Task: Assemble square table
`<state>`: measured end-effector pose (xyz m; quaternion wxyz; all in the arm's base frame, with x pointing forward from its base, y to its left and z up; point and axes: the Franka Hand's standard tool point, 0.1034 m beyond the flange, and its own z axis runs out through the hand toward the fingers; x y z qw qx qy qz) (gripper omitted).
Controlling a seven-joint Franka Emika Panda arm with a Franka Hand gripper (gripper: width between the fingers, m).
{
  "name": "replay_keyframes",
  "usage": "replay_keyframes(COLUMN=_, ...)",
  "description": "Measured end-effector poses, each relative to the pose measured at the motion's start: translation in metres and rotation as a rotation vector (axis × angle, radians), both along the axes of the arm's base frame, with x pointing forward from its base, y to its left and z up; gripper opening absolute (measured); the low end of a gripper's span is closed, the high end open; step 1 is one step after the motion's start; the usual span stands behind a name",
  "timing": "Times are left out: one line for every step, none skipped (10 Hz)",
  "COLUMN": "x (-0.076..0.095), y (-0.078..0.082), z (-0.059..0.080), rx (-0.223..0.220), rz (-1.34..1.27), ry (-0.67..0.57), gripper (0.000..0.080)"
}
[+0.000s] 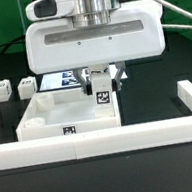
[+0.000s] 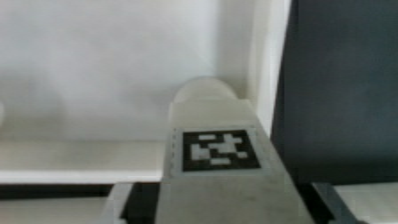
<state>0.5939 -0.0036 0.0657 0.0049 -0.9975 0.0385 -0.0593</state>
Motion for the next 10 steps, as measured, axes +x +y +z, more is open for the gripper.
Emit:
replay_keyframes(x=0.0025, y=-0.008, z=0.0002, rx=0.007, rz=-0.14, ry=-0.004, gripper=0.0287)
replay_keyframes(x=0.0033, y=-0.0108, z=0.0009, rx=0.022, rz=-0.29, ry=-0.007, gripper=0.0287)
replay_keyframes(x=0.0025, y=-0.0092, z=0.0007, rx=0.042, rz=-0.481, ry=-0.008, gripper=0.0287)
replay_keyframes(x=0.0007, y=-0.0077, z=-0.0002, rx=0.066, rz=-0.679, ry=-0.004, gripper=0.0287)
replay_keyframes(x=0.0003, y=-0.0069, z=-0.0002, rx=0.102, rz=-0.849, ry=0.007, gripper=0.0287)
replay_keyframes(x=0.0011, y=-0.0035, z=0.0011, rx=0.137, rz=-0.987, ry=0.031, gripper=0.0288)
replay_keyframes(x=0.0022, y=-0.0021, z=0.0012, rx=0.164, rz=-1.082, ry=0.022, gripper=0.0288)
replay_keyframes(x=0.0019, y=-0.0032, z=-0.0002, rx=0.188, rz=-1.16, ry=0.006, gripper=0.0288)
replay_keyframes(x=0.0017, y=-0.0028, z=-0.0002, rx=0.181, rz=-1.119, ry=0.009, gripper=0.029)
replay_keyframes(x=0.0017, y=-0.0027, z=-0.0002, rx=0.181, rz=-1.119, ry=0.009, gripper=0.029)
